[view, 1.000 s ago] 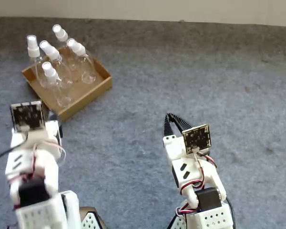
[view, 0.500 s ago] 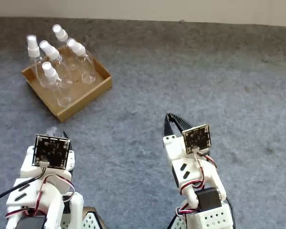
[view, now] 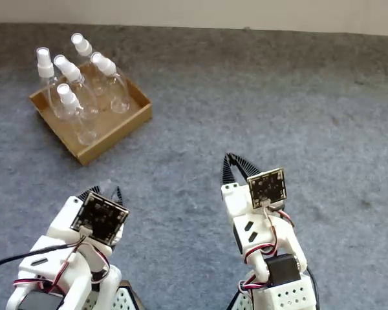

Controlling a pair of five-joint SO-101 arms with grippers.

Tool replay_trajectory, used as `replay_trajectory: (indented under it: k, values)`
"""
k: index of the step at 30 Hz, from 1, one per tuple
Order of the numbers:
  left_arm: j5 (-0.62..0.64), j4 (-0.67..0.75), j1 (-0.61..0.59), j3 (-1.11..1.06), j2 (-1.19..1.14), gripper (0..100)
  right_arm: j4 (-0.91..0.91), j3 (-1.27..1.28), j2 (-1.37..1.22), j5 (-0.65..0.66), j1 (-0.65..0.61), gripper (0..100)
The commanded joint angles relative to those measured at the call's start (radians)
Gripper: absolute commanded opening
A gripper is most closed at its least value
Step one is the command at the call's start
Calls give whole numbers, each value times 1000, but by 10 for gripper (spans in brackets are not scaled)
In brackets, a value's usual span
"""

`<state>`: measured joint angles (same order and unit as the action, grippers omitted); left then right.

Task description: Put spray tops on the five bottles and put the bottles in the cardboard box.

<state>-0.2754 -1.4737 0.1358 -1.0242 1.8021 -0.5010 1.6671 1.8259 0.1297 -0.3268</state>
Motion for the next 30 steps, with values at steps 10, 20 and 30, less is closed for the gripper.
replay_trajectory:
  k: [10, 20, 30]
  values:
    - [49, 5, -99, -165, 7, 11, -2, 174, 5, -2, 12, 11]
    - [54, 77, -99, -424, 7, 7, -2, 174, 5, -2, 12, 11]
    - [183, 235, -220, -633, 7, 6, -2, 174, 5, -2, 12, 11]
